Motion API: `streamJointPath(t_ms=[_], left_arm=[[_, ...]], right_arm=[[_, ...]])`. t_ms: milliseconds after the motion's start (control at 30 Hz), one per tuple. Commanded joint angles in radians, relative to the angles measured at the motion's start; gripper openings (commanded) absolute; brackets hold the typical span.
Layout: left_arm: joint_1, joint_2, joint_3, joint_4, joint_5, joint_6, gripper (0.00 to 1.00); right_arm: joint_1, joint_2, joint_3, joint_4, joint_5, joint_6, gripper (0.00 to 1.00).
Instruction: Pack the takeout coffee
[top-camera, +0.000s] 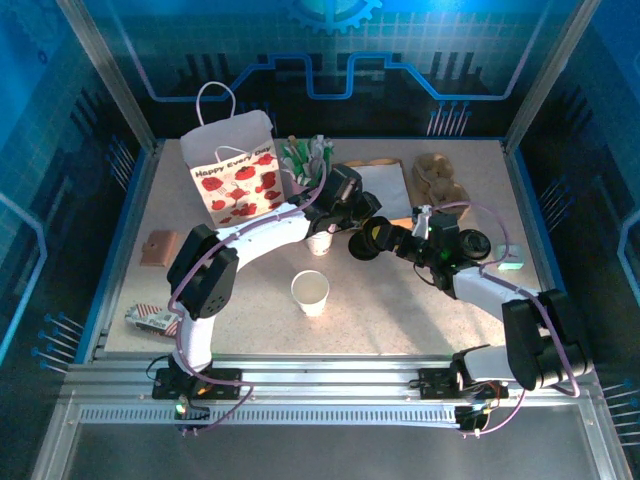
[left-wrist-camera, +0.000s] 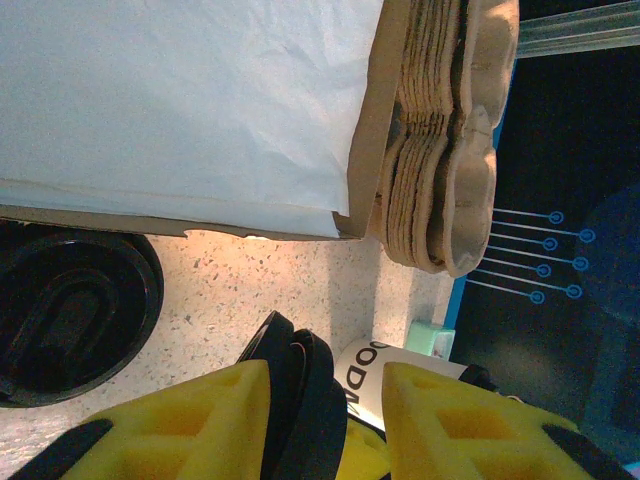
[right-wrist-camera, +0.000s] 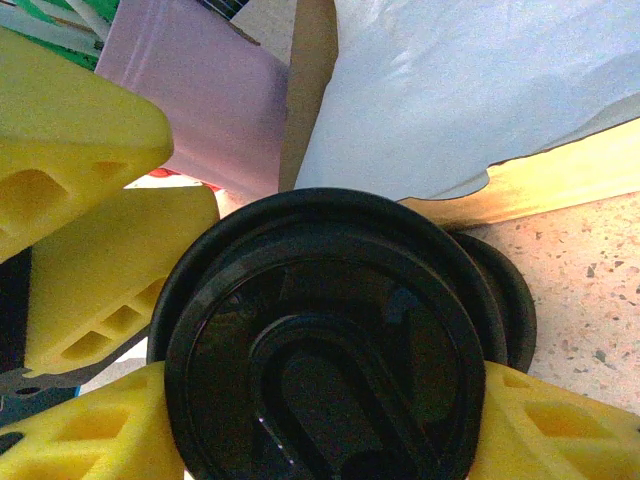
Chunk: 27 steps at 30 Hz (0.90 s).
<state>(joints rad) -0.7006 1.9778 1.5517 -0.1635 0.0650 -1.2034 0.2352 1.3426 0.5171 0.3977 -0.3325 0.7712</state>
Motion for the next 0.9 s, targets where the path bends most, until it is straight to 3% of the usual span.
streamJointPath(t_ms=[0,600,867], left_arm=[[-0.008,0.03,0.035,-0.03,-0.001,0.018,0.36],[0.025,0.032,0.089,-0.099,-0.036,0.078,0.36],[0.034,-0.009,0.346,-0.28,-0.134,0.294,0.4]], right_arm=[[0.007,-0.025,-0.006,0.064,0.0,0.008,0.61],[0.007,-0.042,-0.018,0.067,0.015,0.004,0.61],[0.007,-0.069,0.001,-0.013,0.024,-0.025,0.61]])
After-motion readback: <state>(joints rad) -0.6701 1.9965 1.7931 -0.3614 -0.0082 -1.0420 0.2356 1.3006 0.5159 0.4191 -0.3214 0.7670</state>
